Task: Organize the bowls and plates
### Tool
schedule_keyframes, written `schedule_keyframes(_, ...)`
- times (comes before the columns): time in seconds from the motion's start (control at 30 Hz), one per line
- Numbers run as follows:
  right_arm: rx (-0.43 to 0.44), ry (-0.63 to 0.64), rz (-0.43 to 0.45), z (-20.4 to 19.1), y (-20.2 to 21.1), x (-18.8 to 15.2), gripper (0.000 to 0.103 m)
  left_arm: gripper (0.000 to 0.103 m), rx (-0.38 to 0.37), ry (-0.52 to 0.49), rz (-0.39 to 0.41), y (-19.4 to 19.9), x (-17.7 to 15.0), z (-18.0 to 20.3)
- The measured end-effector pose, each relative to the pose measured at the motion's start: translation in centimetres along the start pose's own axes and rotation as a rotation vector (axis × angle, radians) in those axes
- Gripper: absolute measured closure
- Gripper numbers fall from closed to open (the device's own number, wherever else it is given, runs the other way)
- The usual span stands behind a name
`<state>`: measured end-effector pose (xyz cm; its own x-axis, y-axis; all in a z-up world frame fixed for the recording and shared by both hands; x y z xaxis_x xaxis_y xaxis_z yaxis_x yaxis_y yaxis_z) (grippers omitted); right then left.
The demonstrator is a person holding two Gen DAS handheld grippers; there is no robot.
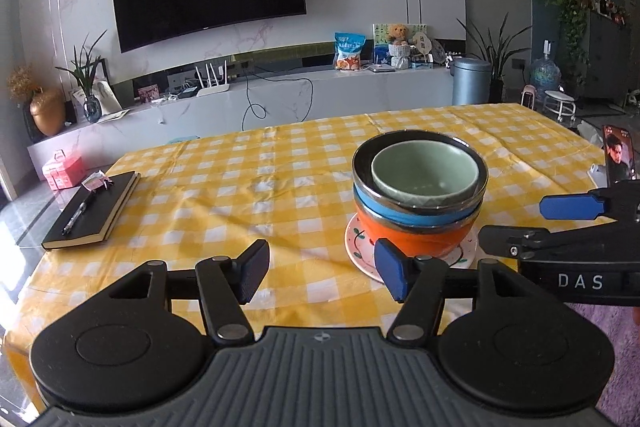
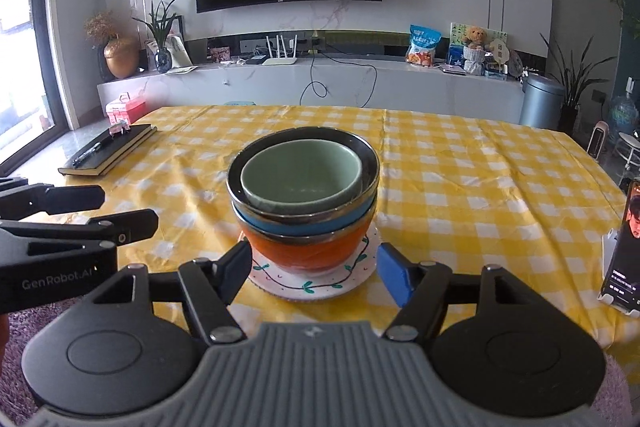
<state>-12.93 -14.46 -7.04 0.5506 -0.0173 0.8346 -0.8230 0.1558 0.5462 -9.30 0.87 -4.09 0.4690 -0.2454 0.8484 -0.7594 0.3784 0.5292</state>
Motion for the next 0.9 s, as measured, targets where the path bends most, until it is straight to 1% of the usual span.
schedule_keyframes(0.13, -0.026, -0.005, 0.018, -0.1, 0.4, -1.3, 0.034, 0.030, 0.014, 0.021, -0.026, -0.4, -0.9, -0.1)
schedule_keyframes(0.2, -0.018, -0.013, 0.030, -0.1, 0.7, -1.8, 0.034, 0.030, 0.017, 0.026, -0.032, -0.7, -1.4, -0.2)
schedule_keyframes(0.23, -0.015, -0.014, 0.042, 0.0, 0.8, -2.0, 0.034, 0.029, 0.027, 0.031, -0.035, -0.8, -1.6, -0.3)
schedule_keyframes(0.3, -0.017, -0.014, 0.064, 0.0, 0.9, -2.5, 0.034, 0.022, 0.040, 0.040, -0.045, -1.0, -2.2, -0.3)
schedule_keyframes(0.43, 0.000, -0.024, 0.068, 0.3, 0.6, -3.0, 0.034, 0.019, 0.030, 0.019, -0.052, -1.3, -3.1, 0.3)
schedule_keyframes(0.5, 0.002, -0.013, 0.060, 0.1, 0.3, -3.2, 0.034, 0.016, 0.039, -0.005, -0.060, -1.4, -3.2, 0.7)
schedule_keyframes(0.7, 0.009, -0.015, 0.040, 0.3, -0.3, -3.7, 0.034, 0.016, 0.059, -0.035, -0.071, -1.4, -3.4, 1.1)
schedule_keyframes(0.9, 0.004, -0.025, 0.035, 0.3, -0.2, -3.9, 0.034, 0.015, 0.064, -0.036, -0.068, -1.3, -3.4, 1.0)
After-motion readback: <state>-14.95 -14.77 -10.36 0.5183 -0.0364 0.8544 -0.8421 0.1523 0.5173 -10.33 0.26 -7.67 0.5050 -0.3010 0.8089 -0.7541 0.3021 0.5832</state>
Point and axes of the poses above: each gripper's, at about its wrist camera, not at the fingertips, and y roughly against the way its jaws point, z to its right, x to its top, the point moved 3 cm from there along -y, roughly the way its jaws point, and after that the axes turned 10 degrees about -x, right-handed, at the moved point
